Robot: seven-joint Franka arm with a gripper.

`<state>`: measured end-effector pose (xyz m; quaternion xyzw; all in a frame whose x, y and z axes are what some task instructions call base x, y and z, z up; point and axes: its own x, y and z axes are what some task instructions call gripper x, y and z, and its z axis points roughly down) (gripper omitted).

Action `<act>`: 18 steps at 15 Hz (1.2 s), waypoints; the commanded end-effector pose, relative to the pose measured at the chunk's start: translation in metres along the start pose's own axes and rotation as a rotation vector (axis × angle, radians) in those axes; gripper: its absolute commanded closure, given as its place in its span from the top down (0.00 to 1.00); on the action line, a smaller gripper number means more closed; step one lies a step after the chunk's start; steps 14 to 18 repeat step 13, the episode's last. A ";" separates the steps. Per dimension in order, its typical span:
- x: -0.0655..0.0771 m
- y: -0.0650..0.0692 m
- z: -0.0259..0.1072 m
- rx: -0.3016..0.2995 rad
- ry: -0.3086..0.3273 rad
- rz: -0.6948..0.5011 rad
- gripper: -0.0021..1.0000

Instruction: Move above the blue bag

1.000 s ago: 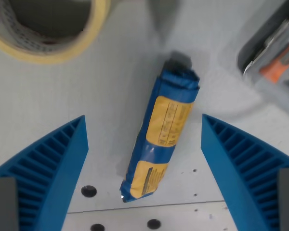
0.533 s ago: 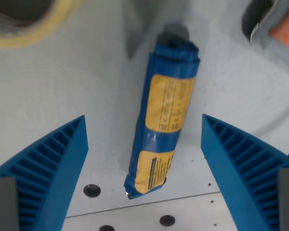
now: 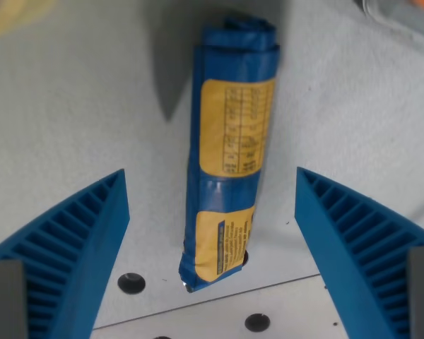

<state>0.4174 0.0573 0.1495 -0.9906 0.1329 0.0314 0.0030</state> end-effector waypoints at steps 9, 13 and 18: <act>-0.021 0.009 0.003 0.070 0.126 0.085 1.00; -0.022 0.010 0.003 0.070 0.127 0.078 1.00; -0.022 0.010 0.003 0.070 0.127 0.078 1.00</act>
